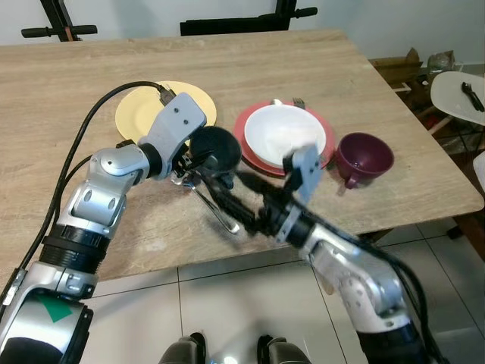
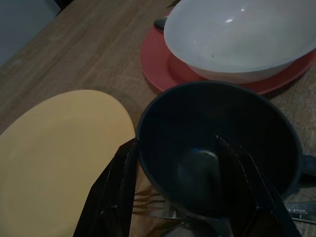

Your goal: Setting the table

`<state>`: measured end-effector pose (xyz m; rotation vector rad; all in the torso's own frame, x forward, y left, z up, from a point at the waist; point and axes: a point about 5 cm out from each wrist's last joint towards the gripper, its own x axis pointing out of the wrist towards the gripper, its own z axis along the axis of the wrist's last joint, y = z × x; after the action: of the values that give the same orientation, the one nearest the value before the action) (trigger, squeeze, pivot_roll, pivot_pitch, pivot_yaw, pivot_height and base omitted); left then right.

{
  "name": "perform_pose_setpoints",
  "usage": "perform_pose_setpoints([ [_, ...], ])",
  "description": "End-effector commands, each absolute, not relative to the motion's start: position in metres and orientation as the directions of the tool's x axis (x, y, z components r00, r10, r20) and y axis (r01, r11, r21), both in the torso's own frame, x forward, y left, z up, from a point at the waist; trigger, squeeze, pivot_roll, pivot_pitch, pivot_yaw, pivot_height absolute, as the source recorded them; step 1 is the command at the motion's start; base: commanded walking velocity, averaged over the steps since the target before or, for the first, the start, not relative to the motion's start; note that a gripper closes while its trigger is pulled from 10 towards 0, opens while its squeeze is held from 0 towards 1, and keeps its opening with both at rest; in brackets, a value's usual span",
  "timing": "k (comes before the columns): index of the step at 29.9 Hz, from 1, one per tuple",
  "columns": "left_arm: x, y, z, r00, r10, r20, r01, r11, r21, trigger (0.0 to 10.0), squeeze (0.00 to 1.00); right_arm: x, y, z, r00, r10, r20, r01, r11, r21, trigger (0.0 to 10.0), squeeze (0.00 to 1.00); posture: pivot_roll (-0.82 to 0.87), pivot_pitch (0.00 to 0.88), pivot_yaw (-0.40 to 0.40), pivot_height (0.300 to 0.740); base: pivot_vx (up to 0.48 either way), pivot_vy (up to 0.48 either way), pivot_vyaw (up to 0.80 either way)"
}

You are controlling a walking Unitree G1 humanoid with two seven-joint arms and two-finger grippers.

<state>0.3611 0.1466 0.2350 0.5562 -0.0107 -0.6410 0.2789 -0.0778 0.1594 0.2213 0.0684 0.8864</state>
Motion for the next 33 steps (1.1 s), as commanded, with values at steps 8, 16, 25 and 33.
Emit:
perform_pose_setpoints([
  [8,0.363,0.15,0.23,0.817,-0.547,-0.18,0.558,0.673,0.486,10.0,0.0,0.28,-0.08,0.154,0.659,0.752,-0.004,-0.74,0.649,0.177,10.0,0.0,-0.04,0.137,0.041,0.74,0.0,0.0,0.0],
  [16,0.365,0.147,0.233,0.816,-0.551,-0.174,0.558,0.674,0.484,10.0,0.0,0.306,-0.075,0.143,0.805,0.593,-0.015,-0.585,0.797,0.151,10.0,1.0,-0.04,0.127,0.045,0.74,0.0,0.0,0.0],
  [25,0.366,0.148,0.232,0.817,-0.55,-0.174,0.558,0.676,0.481,10.0,0.0,0.311,-0.077,0.15,0.843,0.536,0.036,-0.534,0.844,-0.053,10.0,0.0,-0.05,0.119,0.041,0.74,0.0,0.0,0.0],
  [33,0.367,0.147,0.231,0.817,-0.551,-0.173,0.558,0.677,0.479,10.0,0.0,0.302,-0.064,0.147,0.793,0.608,0.051,-0.597,0.791,-0.135,10.0,0.0,-0.05,0.121,0.043,0.74,0.0,0.0,0.0],
])
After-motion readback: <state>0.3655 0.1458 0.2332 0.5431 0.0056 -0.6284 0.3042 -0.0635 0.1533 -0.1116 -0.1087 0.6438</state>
